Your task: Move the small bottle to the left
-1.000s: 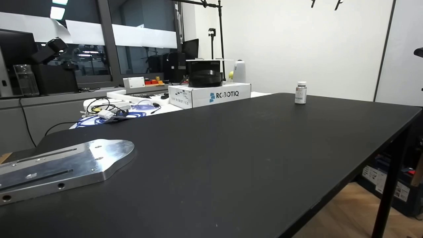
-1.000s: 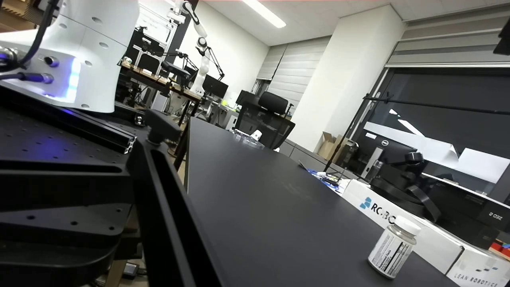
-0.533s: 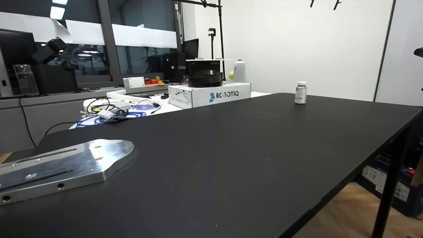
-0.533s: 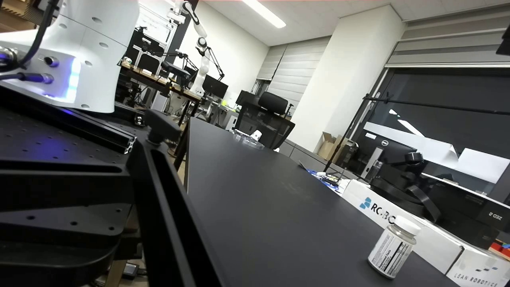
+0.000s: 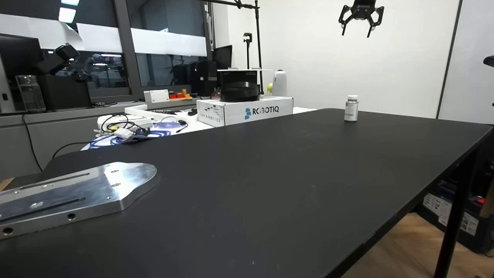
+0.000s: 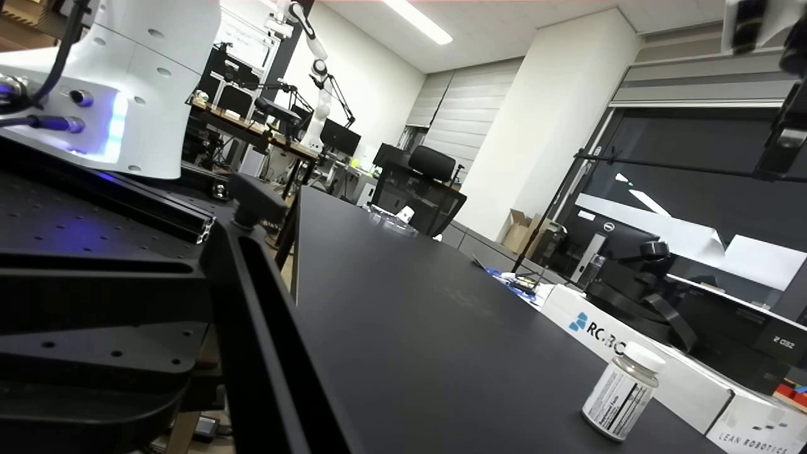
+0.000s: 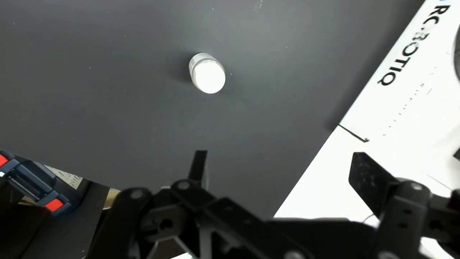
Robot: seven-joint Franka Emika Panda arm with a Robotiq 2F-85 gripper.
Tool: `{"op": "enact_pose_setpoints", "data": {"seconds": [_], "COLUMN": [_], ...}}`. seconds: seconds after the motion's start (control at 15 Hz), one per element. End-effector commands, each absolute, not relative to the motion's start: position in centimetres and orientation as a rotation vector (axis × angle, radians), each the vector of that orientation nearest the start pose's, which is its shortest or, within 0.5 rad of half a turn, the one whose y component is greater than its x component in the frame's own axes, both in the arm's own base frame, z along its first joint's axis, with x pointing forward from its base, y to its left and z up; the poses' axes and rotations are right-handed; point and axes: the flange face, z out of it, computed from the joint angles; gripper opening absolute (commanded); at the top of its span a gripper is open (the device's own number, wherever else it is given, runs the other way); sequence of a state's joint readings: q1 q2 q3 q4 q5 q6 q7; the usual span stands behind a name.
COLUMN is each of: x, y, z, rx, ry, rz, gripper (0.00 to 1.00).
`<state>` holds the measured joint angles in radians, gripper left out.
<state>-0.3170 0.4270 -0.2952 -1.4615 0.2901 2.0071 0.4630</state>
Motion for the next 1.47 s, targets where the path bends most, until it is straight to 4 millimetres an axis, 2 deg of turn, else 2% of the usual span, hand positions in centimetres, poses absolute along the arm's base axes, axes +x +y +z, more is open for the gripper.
{"op": "enact_pose_setpoints", "data": {"seconds": [0.0, 0.27, 0.67, 1.0, 1.4], "x": [62.1, 62.9, 63.5, 63.0, 62.1], "y": [-36.8, -37.3, -36.7, -36.7, -36.9], "z": [41.2, 35.8, 30.3, 27.2, 24.5], "rx": [-2.546, -2.569, -2.589, -2.573, -2.580], "ry": [1.715, 1.715, 1.709, 1.725, 1.734], "rz": [-0.161, -0.057, 0.026, 0.053, 0.079], "gripper": [1.00, 1.00, 1.00, 1.00, 1.00]}}
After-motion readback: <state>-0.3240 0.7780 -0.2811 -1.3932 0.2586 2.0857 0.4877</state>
